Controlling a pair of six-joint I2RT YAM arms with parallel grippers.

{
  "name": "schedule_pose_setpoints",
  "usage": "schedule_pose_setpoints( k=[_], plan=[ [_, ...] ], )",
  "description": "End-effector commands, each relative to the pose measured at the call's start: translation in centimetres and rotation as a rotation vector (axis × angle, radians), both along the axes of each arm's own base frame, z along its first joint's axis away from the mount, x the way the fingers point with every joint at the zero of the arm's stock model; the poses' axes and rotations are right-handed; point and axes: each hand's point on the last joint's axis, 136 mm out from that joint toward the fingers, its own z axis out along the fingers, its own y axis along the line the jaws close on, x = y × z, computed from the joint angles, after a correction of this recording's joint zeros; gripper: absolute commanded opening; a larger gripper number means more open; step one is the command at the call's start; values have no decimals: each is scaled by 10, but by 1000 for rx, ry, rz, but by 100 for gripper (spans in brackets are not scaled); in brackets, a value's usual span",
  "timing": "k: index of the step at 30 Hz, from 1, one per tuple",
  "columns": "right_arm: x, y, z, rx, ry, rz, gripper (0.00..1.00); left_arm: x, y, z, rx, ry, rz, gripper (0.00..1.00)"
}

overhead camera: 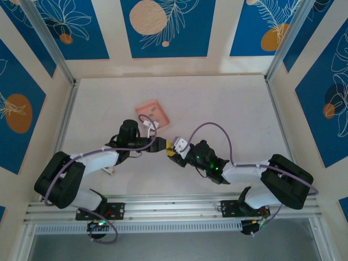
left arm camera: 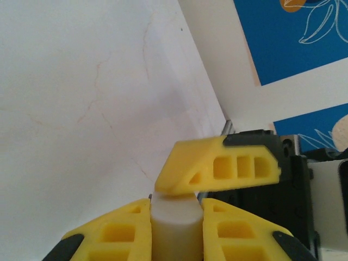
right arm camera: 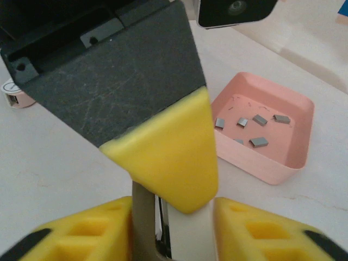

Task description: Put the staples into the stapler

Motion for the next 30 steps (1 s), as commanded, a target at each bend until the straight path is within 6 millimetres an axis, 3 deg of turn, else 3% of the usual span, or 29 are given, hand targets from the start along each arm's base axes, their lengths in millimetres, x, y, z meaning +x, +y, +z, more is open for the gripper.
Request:
schedule_pose_setpoints(
  k=[1,7,16,19,22,30],
  plan=[
    [8,-6,21,30,-15,-15,51,3,6,6,57,-112,24,6],
    [-12,-24,40,132,91,125,67,3,14,14,109,-292,13,3],
    [-22,-62,60,225,238,132,68,-12,22,26,152,-661,-93,3],
    [-31,-64,57,167,259,160,66,-23,25,29,141,-787,-146,3],
    [-25,-68,55,137,295,103,65,-33,26,32,145,-893,-205,0],
    [-22,-57,55,194,535,16,69,-35,33,30,235,-1115,-263,0]
  ],
)
